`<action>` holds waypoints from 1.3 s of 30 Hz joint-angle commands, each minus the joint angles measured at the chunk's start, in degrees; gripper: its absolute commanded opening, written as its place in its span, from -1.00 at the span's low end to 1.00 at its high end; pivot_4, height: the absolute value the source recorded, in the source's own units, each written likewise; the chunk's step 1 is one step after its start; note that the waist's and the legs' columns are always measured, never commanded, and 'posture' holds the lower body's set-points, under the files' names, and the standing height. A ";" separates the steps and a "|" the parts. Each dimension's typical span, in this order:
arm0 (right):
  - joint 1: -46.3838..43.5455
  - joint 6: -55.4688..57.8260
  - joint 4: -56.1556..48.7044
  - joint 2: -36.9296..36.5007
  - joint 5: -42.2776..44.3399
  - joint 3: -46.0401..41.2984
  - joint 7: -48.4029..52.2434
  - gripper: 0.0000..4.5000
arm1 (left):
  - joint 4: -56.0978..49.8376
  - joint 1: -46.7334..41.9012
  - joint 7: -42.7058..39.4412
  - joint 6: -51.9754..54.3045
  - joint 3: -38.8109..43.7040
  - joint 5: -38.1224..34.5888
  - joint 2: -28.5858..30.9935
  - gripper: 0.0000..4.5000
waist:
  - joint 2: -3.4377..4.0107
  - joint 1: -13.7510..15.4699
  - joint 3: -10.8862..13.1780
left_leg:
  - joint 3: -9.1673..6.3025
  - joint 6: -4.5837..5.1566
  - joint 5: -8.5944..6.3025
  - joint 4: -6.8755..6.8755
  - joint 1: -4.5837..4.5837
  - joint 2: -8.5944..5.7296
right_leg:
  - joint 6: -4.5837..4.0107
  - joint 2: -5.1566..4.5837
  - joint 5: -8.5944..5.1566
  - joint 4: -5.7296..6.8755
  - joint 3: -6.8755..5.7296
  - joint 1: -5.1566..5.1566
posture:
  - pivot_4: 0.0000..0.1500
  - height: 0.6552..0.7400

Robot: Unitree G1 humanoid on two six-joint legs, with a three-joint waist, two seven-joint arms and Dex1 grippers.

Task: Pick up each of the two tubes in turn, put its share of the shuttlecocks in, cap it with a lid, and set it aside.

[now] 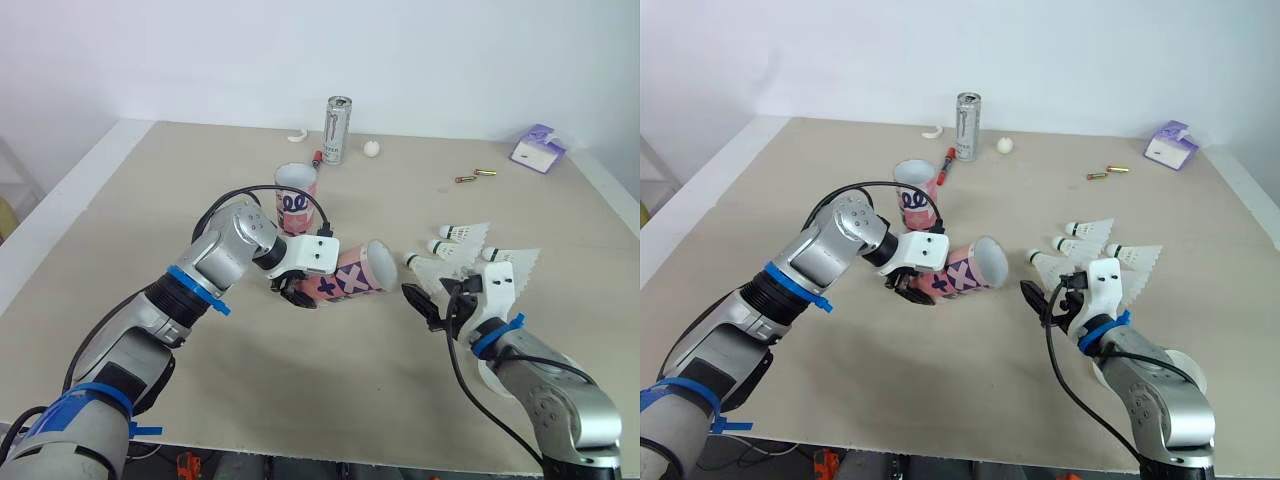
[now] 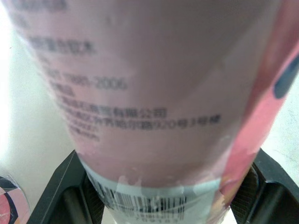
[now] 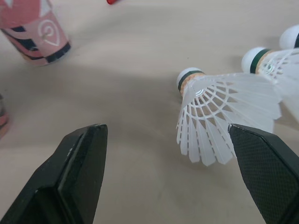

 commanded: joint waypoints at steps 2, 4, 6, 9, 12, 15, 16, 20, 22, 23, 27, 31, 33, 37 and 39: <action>-3.68 -1.35 2.26 1.92 -0.81 0.10 -1.44 0.97 | -1.28 0.48 0.30 0.36 -0.32 0.06 -0.16 0.29 | 0.01 0.00 0.00 | 0.02 0.00 0.00 0.00 0.00 0.01 | -0.01 0.01 0.00 0.00 0.01 0.00 | 1.00 1.00; -4.49 -1.40 3.23 2.42 -1.19 0.18 -1.64 0.97 | -1.43 0.60 0.36 0.44 -0.36 0.08 -0.16 0.29 | 0.01 0.01 0.00 | -0.01 0.00 0.00 0.00 -0.01 -0.01 | -0.01 0.00 0.00 0.00 -0.01 0.01 | 1.00 1.00; -5.38 -1.32 4.14 3.12 -1.03 -0.04 -2.06 0.97 | -1.57 0.72 0.46 0.54 -0.37 0.08 -0.17 0.29 | 0.01 -0.04 0.00 | 0.01 0.00 0.00 -0.01 -0.01 0.00 | -0.01 0.00 0.00 0.00 0.01 0.01 | 1.00 1.00; -6.48 -0.97 5.11 3.78 -1.38 -0.17 -3.05 0.80 | -1.83 0.94 0.63 0.70 -0.37 0.09 -0.09 0.29 | 0.01 0.00 0.00 | 0.00 0.00 0.00 0.00 -0.01 -0.01 | -0.01 0.00 0.01 0.00 0.01 0.01 | 1.00 1.00; -7.08 -1.13 5.98 3.82 -1.94 0.03 -3.26 0.33 | -2.13 1.09 0.79 0.92 -0.43 0.06 -0.04 0.29 | 0.01 -0.01 0.00 | 0.00 0.00 0.00 0.00 -0.01 -0.02 | -0.01 0.00 0.01 0.00 0.00 0.01 | 1.00 1.00; -7.39 -1.65 6.61 3.61 -2.80 0.41 -3.03 -0.24 | -2.26 1.18 0.93 0.96 -0.47 0.05 0.00 0.29 | 0.01 -0.01 0.00 | 0.00 0.00 0.00 0.00 -0.01 -0.02 | -0.01 -0.01 0.01 0.00 0.00 0.01 | 1.00 1.00; -7.54 -1.81 6.75 3.70 -2.85 0.36 -2.97 -0.37 | -2.27 1.19 0.97 0.96 -0.48 0.05 0.01 0.29 | 0.01 -0.01 0.00 | 0.00 0.00 0.00 0.00 -0.01 -0.02 | 0.00 -0.01 0.01 0.00 0.00 0.01 | 1.00 1.00; -7.98 -1.83 6.98 3.86 -2.89 0.17 -2.79 -0.97 | -2.28 1.18 1.13 0.88 -0.53 0.09 -0.08 0.29 | 0.01 -0.01 0.00 | 0.00 0.00 0.00 0.00 -0.01 -0.02 | -0.01 -0.01 0.01 0.00 0.00 0.01 | 1.00 1.00; -8.07 -1.96 6.91 3.76 -2.99 0.30 -2.49 -0.97 | -2.24 1.15 1.14 0.82 -0.57 0.08 -0.15 0.29 | 0.01 -0.01 0.00 | 0.00 0.00 0.00 0.00 -0.01 -0.02 | 0.00 -0.01 0.01 0.00 0.00 0.01 | 1.00 1.00; -8.10 -2.02 6.78 3.75 -2.96 0.33 -2.38 -0.97 | -2.22 1.13 1.14 0.80 -0.58 0.08 -0.18 0.29 | 0.01 -0.01 0.00 | 0.00 0.00 0.00 0.00 -0.01 -0.02 | 0.00 -0.01 0.01 0.00 0.00 0.01 | 1.00 1.00; -7.87 -2.27 2.97 3.02 -2.46 0.12 -1.34 -0.97 | -1.92 1.02 1.05 0.51 -0.66 0.03 -0.34 0.29 | 0.02 0.00 0.00 | 0.00 0.00 0.00 0.00 -0.01 -0.02 | 0.00 -0.01 0.01 0.00 0.00 0.01 | 1.00 1.00; -6.78 -2.17 -4.99 -1.37 -0.23 -2.33 2.27 -0.97 | -1.41 0.80 0.92 0.00 -0.74 0.07 -0.42 0.29 | 0.06 0.04 0.01 | 0.00 0.00 0.00 0.00 -0.02 -0.04 | 0.03 -0.04 -0.01 0.00 0.01 0.01 | 1.00 1.00; -5.51 -3.86 -8.62 -6.32 -0.26 -4.18 6.47 -0.97 | -1.25 0.71 0.82 -0.18 -0.75 0.04 -0.46 0.29 | 0.06 0.09 0.01 | 0.00 0.00 0.00 0.00 -0.02 -0.04 | 0.06 -0.03 -0.02 -0.01 0.00 0.03 | 1.00 1.00; -2.08 -10.98 -13.01 -17.28 -2.43 -6.02 18.26 -0.97 | -1.03 0.67 0.63 -0.49 -0.77 -0.04 -0.55 0.29 | 0.08 0.15 0.02 | 0.01 0.00 0.00 -0.01 -0.05 -0.12 | 0.19 -0.14 -0.11 -0.03 0.01 0.03 | 1.00 1.00; 0.29 -15.97 -14.92 -22.53 -3.08 -7.15 25.40 -0.97 | -0.83 0.65 0.56 -0.70 -0.81 -0.06 -0.65 0.29 | 0.07 0.17 0.02 | 0.01 0.00 -0.01 -0.02 -0.03 -0.15 | 0.21 -0.14 -0.12 -0.05 0.00 0.05 | 1.00 1.00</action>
